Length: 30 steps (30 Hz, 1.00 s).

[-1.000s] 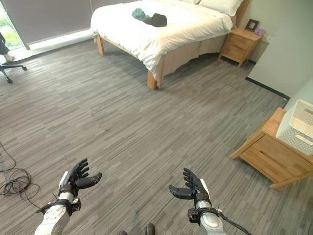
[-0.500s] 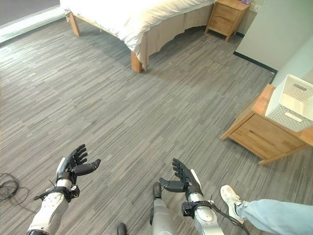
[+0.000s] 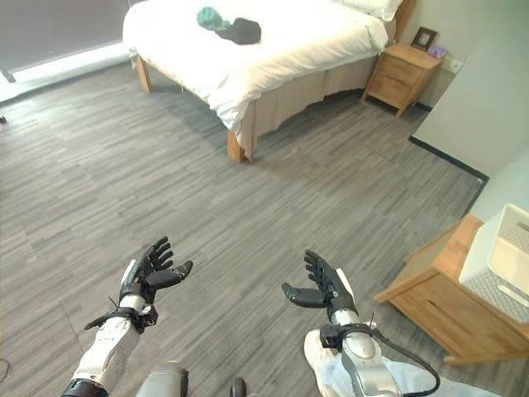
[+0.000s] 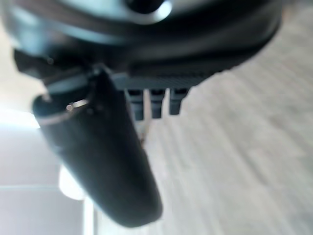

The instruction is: Pick up bed clothes into laundry basket.

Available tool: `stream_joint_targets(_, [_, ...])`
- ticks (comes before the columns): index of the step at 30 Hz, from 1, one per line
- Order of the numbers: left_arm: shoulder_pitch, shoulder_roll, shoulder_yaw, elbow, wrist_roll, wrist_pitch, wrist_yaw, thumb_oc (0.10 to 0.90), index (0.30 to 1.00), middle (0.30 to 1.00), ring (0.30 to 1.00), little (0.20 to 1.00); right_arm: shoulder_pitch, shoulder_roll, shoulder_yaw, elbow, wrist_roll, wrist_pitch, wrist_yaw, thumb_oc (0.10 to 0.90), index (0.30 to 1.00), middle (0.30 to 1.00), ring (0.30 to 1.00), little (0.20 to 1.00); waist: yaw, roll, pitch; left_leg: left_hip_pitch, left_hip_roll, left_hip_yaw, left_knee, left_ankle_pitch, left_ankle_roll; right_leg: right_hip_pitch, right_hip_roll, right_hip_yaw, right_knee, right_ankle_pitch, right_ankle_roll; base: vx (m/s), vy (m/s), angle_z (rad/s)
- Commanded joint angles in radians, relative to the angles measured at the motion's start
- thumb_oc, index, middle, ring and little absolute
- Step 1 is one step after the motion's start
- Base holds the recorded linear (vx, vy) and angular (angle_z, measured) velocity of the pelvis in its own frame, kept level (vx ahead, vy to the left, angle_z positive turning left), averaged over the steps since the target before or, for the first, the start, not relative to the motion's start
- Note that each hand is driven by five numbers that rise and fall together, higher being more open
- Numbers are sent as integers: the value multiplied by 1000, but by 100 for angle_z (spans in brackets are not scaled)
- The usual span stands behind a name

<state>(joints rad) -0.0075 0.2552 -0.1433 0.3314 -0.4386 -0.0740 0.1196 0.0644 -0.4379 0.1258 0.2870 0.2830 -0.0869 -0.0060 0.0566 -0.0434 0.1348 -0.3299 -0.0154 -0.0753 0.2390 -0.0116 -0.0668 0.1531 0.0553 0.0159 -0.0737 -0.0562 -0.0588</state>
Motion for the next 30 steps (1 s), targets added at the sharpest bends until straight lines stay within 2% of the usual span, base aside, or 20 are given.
stream_joint_targets(1, [-19, 43, 30, -149, 34, -86, -11, 800, 900, 900, 900, 900, -45, -6, -5, -95, -12, -87, 13, 800, 900, 900, 900, 900, 61, -1, -57, 32, -72, 24, -320, 281, 35, 69, 7, 81, 64, 7, 77, 729, -7, -63])
stream_joint_targets(3, [-12, 40, 40, -148, 36, -79, -3, 800, 900, 900, 900, 900, -50, 13, 7, -94, -4, -76, 30, 800, 900, 900, 900, 900, 73, -1, -81, 36, -65, 73, -309, 311, 32, 118, 8, 107, 72, -9, 78, 668, 44, -50])
stream_joint_targets(5, [-1, 40, 41, -148, 42, -81, 1, 800, 900, 900, 900, 900, -29, 34, 15, -104, -2, -71, 46, 800, 900, 900, 900, 900, 80, -19, -112, 64, -64, 124, -297, 303, 58, 141, -23, 108, 111, -9, 96, 632, 106, -78])
stream_joint_targets(6, [4, 39, 41, -146, 47, -80, -1, 800, 900, 900, 900, 900, -19, 47, 24, -99, -7, -67, 55, 800, 900, 900, 900, 900, 96, -49, -126, 62, -89, 116, -266, 292, 74, 139, -64, 111, 189, 68, 134, 544, 115, -72])
stream_joint_targets(7, [7, 42, 42, -143, 49, -75, -3, 800, 900, 900, 900, 900, -15, 57, 30, -93, -15, -64, 55, 800, 900, 900, 900, 900, 108, -57, -132, 86, -88, 122, -270, 272, 89, 98, -76, 103, 294, 145, 177, 529, 113, -57])
stream_joint_targets(8, [13, 44, 49, -142, 53, -70, 8, 800, 900, 900, 900, 900, -11, 68, 36, -82, -11, -61, 54, 800, 900, 900, 900, 900, 112, -68, -127, 115, -102, 129, -262, 242, 114, 58, -95, 90, 443, 272, 223, 479, 140, -58])
stream_joint_targets(9, [21, 46, 59, -149, 50, -67, 13, 800, 900, 900, 900, 900, -6, 86, 37, -82, 14, -59, 60, 800, 900, 900, 900, 900, 111, -54, -113, 160, -88, 139, -261, 216, 126, -3, -107, 58, 578, 356, 235, 352, 104, -56])
stream_joint_targets(10, [21, 45, 59, -150, 50, -66, 13, 800, 900, 900, 900, 900, -6, 86, 37, -82, 14, -59, 61, 800, 900, 900, 900, 900, 113, -50, -115, 157, -84, 140, -260, 217, 126, -6, -102, 60, 576, 360, 235, 526, 229, -48])
stream_joint_targets(11, [30, 53, 68, -162, 49, -66, 13, 800, 900, 900, 900, 900, -5, 98, 53, -81, 9, -57, 73, 800, 900, 900, 900, 900, 86, -15, -96, 255, -61, 140, -281, 178, 143, -111, -111, -10, 712, 361, 223, 346, 161, -15])
stream_joint_targets(12, [30, 53, 69, -162, 49, -66, 13, 800, 900, 900, 900, 900, -5, 98, 54, -81, 9, -57, 73, 800, 900, 900, 900, 900, 83, -19, -92, 259, -67, 139, -283, 178, 143, -110, -117, -12, 721, 354, 223, 668, 291, 12])
stream_joint_targets(13, [29, 61, 76, -157, 58, -61, 9, 800, 900, 900, 900, 900, -6, 98, 59, -77, -16, -51, 68, 800, 900, 900, 900, 900, 51, 13, -74, 345, -54, 115, -306, 148, 158, -240, -141, -86, 813, 261, 186, 311, 126, 19])
stream_joint_targets(14, [28, 60, 76, -157, 58, -61, 9, 800, 900, 900, 900, 900, -7, 98, 59, -77, -16, -51, 68, 800, 900, 900, 900, 900, 50, 14, -76, 342, -53, 113, -306, 150, 157, -243, -139, -88, 812, 263, 185, 668, 154, 26])
stream_joint_targets(15, [23, 63, 73, -164, 49, -64, 2, 800, 900, 900, 900, 900, 4, 99, 55, -77, 10, -49, 76, 800, 900, 900, 900, 900, 17, 27, -61, 404, -52, 80, -313, 143, 151, -325, -141, -123, 721, 197, 162, 542, 5, 39])
stream_joint_targets(17, [22, 65, 61, -167, 43, -66, -21, 800, 900, 900, 900, 900, 23, 89, 41, -75, 7, -48, 82, 800, 900, 900, 900, 900, -16, 30, -54, 452, -50, 44, -311, 119, 137, -360, -120, -134, 575, 190, 161, 610, -50, 58])
stream_joint_targets(21, [-11, 59, 31, -125, 47, -72, -28, 800, 900, 900, 900, 900, 66, 82, 11, -75, 24, -48, 73, 800, 900, 900, 900, 900, -83, -2, -52, 544, -57, -41, -297, 35, 104, -384, -77, 0, 163, 222, 192, 591, -143, 86])
stream_joint_targets(22, [-18, 55, 30, -118, 50, -76, -22, 800, 900, 900, 900, 900, 80, 81, 7, -83, 33, -47, 76, 800, 900, 900, 900, 900, -91, 4, -54, 572, -42, -57, -297, 23, 94, -378, -73, 0, 96, 243, 202, 558, -160, 75])
stream_joint_targets(26, [-2, 53, 43, -126, 63, -77, -27, 800, 900, 900, 900, 900, 98, 64, -5, -98, 15, -43, 88, 800, 900, 900, 900, 900, -106, -11, -72, 614, -30, -90, -249, 20, 66, -394, -103, -40, 70, 312, 223, 450, -189, 48])
stream_joint_targets(28, [0, 47, 37, -116, 63, -77, -24, 800, 900, 900, 900, 900, 80, 54, 0, -80, 29, -44, 90, 800, 900, 900, 900, 900, -106, -14, -83, 548, 15, -67, 26, 140, -21, -321, -91, -37, 71, 288, 183, 437, -238, 42])
stream_joint_targets(29, [1, 47, 37, -116, 63, -77, -24, 800, 900, 900, 900, 900, 81, 54, 0, -80, 28, -44, 90, 800, 900, 900, 900, 900, -105, -5, -83, 553, 24, -64, 28, 131, -21, -316, -82, -39, 70, 283, 183, 293, -273, 24])
stream_joint_targets(30, [-18, 40, 27, -124, 30, -80, -17, 800, 900, 900, 900, 900, 65, 43, -2, -91, 77, -57, 75, 800, 900, 900, 900, 900, -84, -50, -45, 355, 7, -41, 344, 233, -28, -246, -108, -25, 58, 268, 143, 248, -307, 18])
